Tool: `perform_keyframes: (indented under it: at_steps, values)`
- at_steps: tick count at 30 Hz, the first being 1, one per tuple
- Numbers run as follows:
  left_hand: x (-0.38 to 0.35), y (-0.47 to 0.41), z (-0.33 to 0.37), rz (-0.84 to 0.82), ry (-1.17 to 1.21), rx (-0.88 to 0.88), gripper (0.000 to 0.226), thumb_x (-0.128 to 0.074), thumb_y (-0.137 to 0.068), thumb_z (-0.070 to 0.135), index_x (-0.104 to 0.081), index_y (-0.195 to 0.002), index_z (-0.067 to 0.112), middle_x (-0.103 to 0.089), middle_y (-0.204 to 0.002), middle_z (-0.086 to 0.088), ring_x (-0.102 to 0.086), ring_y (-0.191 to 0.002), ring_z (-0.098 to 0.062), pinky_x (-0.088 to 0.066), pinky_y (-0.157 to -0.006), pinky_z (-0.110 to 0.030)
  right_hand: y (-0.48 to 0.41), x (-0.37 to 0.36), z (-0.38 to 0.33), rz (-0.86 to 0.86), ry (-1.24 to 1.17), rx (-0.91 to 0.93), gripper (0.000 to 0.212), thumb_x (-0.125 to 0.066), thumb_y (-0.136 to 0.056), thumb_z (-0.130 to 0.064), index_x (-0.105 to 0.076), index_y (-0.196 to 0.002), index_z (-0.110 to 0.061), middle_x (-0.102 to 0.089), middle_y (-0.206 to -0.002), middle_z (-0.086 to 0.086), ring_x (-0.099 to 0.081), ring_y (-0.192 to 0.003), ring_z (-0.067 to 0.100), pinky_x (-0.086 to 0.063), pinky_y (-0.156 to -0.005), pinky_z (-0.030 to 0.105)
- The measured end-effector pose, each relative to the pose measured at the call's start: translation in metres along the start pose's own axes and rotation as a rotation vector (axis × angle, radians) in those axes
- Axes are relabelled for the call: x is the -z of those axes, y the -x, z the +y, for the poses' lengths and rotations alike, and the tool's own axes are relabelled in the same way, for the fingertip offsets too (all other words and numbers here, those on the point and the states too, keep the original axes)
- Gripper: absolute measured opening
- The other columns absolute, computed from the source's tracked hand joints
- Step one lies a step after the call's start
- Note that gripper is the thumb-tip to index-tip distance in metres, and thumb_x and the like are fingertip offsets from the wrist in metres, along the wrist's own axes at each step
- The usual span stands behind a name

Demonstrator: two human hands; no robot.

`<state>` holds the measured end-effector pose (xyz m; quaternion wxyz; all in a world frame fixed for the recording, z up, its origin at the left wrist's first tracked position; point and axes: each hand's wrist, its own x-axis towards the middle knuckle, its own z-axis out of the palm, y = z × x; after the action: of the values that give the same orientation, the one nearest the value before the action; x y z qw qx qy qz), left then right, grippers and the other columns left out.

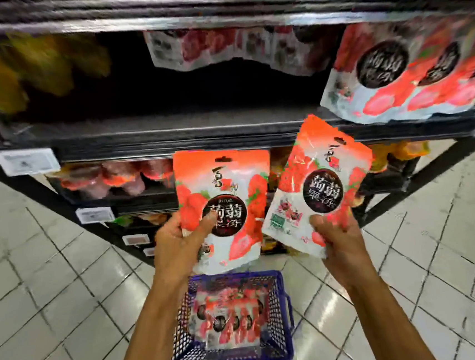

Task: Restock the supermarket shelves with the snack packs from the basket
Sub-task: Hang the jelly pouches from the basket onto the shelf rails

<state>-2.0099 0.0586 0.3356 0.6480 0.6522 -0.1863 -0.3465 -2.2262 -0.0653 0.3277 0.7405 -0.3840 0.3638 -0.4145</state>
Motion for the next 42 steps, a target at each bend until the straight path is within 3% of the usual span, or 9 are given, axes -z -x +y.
perform_keyframes:
  at_steps: [3,6,11,17,20,24,31,37,42]
  values:
    - [-0.001,-0.003,0.019,-0.003,0.016,-0.021,0.012,-0.075,-0.065,0.042,-0.075,-0.075,0.035,-0.072,-0.069,0.013,-0.061,-0.057,0.0,-0.051,-0.053,-0.021,0.001,-0.014,-0.019,0.081,0.042,0.091,0.056,-0.071,-0.067,-0.002,-0.061,-0.12,-0.015,-0.073,-0.105,0.006,-0.07,-0.091,0.02,-0.06,-0.077,0.035]
    - [0.002,-0.007,0.034,-0.028,-0.023,-0.032,0.02,-0.077,-0.064,0.051,-0.073,-0.077,0.037,-0.07,-0.065,0.014,-0.061,-0.055,-0.003,-0.047,-0.047,-0.017,0.007,-0.021,-0.035,0.157,0.087,0.147,0.048,-0.075,-0.064,-0.007,-0.063,-0.11,-0.017,-0.075,-0.091,0.0,-0.07,-0.078,0.014,-0.058,-0.065,0.029]
    - [-0.007,-0.008,0.048,-0.084,0.023,-0.017,0.029,-0.073,-0.066,0.057,-0.072,-0.094,0.05,-0.076,-0.093,0.014,-0.071,-0.076,-0.001,-0.051,-0.062,-0.022,0.018,-0.023,-0.055,0.231,0.231,0.236,0.043,-0.086,-0.063,-0.01,-0.065,-0.1,-0.02,-0.076,-0.087,-0.001,-0.072,-0.076,0.012,-0.056,-0.061,0.023]
    - [-0.021,-0.006,0.039,-0.124,0.056,0.023,0.04,-0.072,-0.074,0.053,-0.071,-0.109,0.034,-0.076,-0.105,0.005,-0.071,-0.099,-0.013,-0.052,-0.084,-0.036,0.011,-0.015,-0.06,0.29,0.253,0.266,0.039,-0.078,-0.075,-0.008,-0.064,-0.109,-0.02,-0.075,-0.102,0.005,-0.072,-0.096,0.027,-0.06,-0.08,0.044]
    - [-0.029,-0.005,0.038,-0.125,0.061,0.032,0.031,-0.07,-0.074,0.049,-0.072,-0.102,0.037,-0.076,-0.103,0.008,-0.072,-0.096,-0.01,-0.053,-0.078,-0.03,0.004,-0.012,-0.066,0.259,0.266,0.298,0.042,-0.08,-0.074,-0.015,-0.066,-0.112,-0.022,-0.075,-0.106,0.004,-0.072,-0.098,0.024,-0.061,-0.076,0.038]
    - [-0.041,-0.004,0.042,-0.135,0.085,0.039,0.035,-0.069,-0.076,0.044,-0.069,-0.108,0.03,-0.077,-0.101,0.006,-0.073,-0.092,-0.009,-0.056,-0.064,-0.019,-0.012,-0.008,-0.074,0.251,0.315,0.316,0.038,-0.083,-0.072,-0.018,-0.069,-0.107,-0.023,-0.075,-0.103,0.006,-0.072,-0.097,0.027,-0.06,-0.079,0.044]
    - [-0.058,-0.009,0.05,-0.156,0.077,0.026,0.035,-0.068,-0.078,0.045,-0.071,-0.108,0.028,-0.077,-0.101,-0.002,-0.074,-0.092,-0.02,-0.057,-0.075,-0.039,-0.042,-0.008,-0.089,0.224,0.322,0.355,0.034,-0.083,-0.076,-0.018,-0.069,-0.106,-0.018,-0.076,-0.099,0.005,-0.073,-0.091,0.022,-0.06,-0.07,0.03]
    - [-0.066,-0.016,0.048,-0.112,0.051,0.02,0.04,-0.069,-0.071,0.055,-0.07,-0.106,0.035,-0.077,-0.099,0.0,-0.074,-0.089,-0.02,-0.057,-0.063,-0.036,-0.07,-0.018,-0.097,0.193,0.331,0.418,0.033,-0.082,-0.077,-0.016,-0.068,-0.106,-0.013,-0.076,-0.097,0.004,-0.073,-0.09,0.019,-0.058,-0.07,0.027]
    - [-0.065,-0.023,0.051,-0.059,0.035,0.001,0.028,-0.067,-0.069,0.055,-0.072,-0.094,0.043,-0.077,-0.094,0.003,-0.075,-0.084,-0.016,-0.056,-0.057,-0.03,-0.096,-0.027,-0.105,0.206,0.295,0.471,0.034,-0.085,-0.074,-0.025,-0.068,-0.103,-0.022,-0.075,-0.102,0.001,-0.071,-0.097,0.021,-0.06,-0.081,0.038]
